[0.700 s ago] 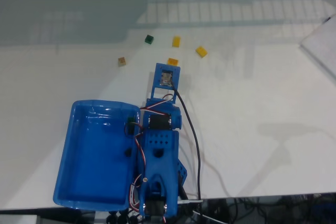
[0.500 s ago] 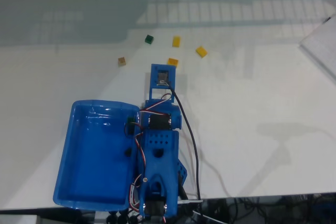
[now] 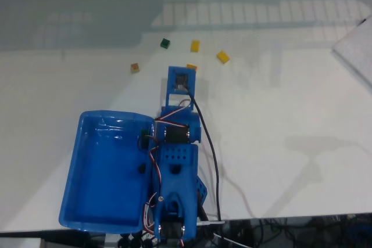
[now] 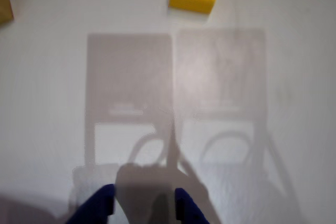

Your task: Pick up all the lego then put into the bin

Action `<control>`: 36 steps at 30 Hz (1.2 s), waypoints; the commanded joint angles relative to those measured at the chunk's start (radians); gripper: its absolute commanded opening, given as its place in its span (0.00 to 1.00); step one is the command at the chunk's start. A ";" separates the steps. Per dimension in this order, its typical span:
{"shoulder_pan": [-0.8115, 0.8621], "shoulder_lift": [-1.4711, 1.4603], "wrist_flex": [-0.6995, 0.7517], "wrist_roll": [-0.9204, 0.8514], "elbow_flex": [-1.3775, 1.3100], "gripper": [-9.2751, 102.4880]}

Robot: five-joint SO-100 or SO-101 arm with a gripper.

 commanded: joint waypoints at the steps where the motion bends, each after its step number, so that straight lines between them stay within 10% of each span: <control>1: 0.049 0.018 -0.100 0.017 0.037 0.27; 21: 0.110 -1.014 -0.675 0.109 -0.522 0.28; 36: 0.115 -1.462 -0.736 0.071 -0.756 0.28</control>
